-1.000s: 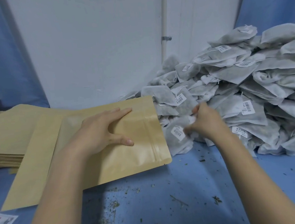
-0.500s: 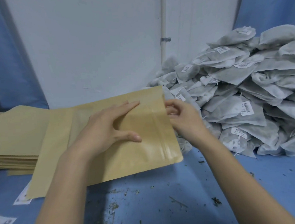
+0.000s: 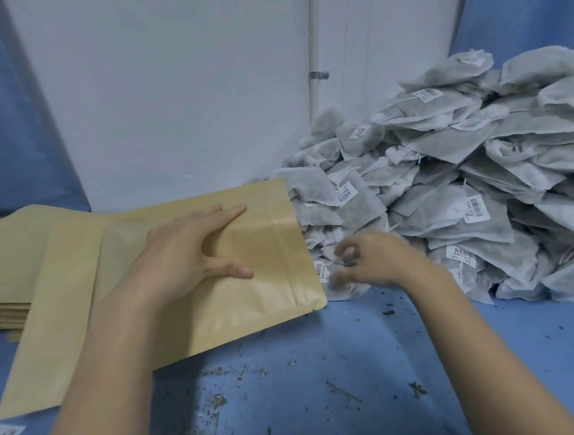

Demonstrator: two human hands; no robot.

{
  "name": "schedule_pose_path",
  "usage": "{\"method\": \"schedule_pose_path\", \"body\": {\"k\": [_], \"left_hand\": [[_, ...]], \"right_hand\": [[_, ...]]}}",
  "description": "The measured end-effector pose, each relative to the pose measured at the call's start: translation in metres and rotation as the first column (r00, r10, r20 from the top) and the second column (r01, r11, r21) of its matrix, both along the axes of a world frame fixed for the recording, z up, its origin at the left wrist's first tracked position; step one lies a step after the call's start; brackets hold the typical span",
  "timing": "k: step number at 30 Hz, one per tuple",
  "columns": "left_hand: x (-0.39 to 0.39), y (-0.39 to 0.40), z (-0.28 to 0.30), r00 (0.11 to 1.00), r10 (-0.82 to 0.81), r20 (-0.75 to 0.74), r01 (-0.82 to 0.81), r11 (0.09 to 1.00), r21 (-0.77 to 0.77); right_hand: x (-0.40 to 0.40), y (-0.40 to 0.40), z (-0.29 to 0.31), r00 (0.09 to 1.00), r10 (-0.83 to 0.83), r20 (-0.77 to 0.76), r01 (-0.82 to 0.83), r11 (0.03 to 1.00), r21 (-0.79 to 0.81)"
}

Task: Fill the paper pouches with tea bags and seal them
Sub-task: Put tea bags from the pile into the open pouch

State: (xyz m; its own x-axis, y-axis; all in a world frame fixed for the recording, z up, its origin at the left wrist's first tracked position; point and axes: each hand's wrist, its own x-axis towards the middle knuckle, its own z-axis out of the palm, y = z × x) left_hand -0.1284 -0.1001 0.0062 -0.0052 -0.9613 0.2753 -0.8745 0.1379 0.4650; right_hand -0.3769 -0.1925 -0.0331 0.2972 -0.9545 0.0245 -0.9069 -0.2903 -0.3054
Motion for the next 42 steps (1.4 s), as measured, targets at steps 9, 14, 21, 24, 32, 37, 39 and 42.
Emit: {"method": "schedule_pose_path", "body": {"k": [9, 14, 21, 24, 32, 37, 39, 42], "left_hand": [[0.002, -0.001, -0.002, 1.000, 0.003, -0.009, -0.002, 1.000, 0.026], [0.006, -0.002, -0.002, 0.999, 0.011, -0.033, -0.010, 1.000, 0.025], [0.011, -0.002, -0.004, 0.999, 0.017, -0.046, -0.017, 1.000, 0.014], [0.013, -0.001, -0.005, 0.999, 0.016, -0.039, -0.014, 0.999, 0.035], [0.017, 0.000, -0.005, 0.993, -0.047, -0.110, 0.043, 0.998, -0.034], [0.017, 0.000, 0.001, 0.985, -0.062, -0.164, 0.037, 0.987, -0.153], [0.018, 0.001, 0.001, 0.985, -0.077, -0.155, 0.056, 0.990, -0.130], [0.013, 0.002, 0.000, 0.981, -0.134, -0.139, 0.119, 0.987, -0.110]], "right_hand": [[-0.002, -0.004, -0.010, 0.993, 0.055, 0.105, -0.054, 0.998, -0.013], [-0.027, 0.008, 0.028, 0.923, 0.106, 0.370, -0.068, 0.991, -0.115], [-0.026, 0.015, 0.041, 0.875, 0.304, 0.376, -0.055, 0.835, -0.547], [-0.020, 0.015, 0.038, 0.859, 0.349, 0.373, -0.026, 0.759, -0.651], [0.004, 0.021, 0.034, 0.745, 0.477, 0.466, -0.077, 0.756, -0.650], [0.039, 0.028, 0.017, 0.696, 0.565, 0.444, -0.314, 0.795, -0.520], [0.039, 0.029, 0.020, 0.715, 0.586, 0.382, -0.389, 0.787, -0.479], [0.041, 0.031, 0.027, 0.714, 0.619, 0.327, -0.450, 0.764, -0.462]]}}
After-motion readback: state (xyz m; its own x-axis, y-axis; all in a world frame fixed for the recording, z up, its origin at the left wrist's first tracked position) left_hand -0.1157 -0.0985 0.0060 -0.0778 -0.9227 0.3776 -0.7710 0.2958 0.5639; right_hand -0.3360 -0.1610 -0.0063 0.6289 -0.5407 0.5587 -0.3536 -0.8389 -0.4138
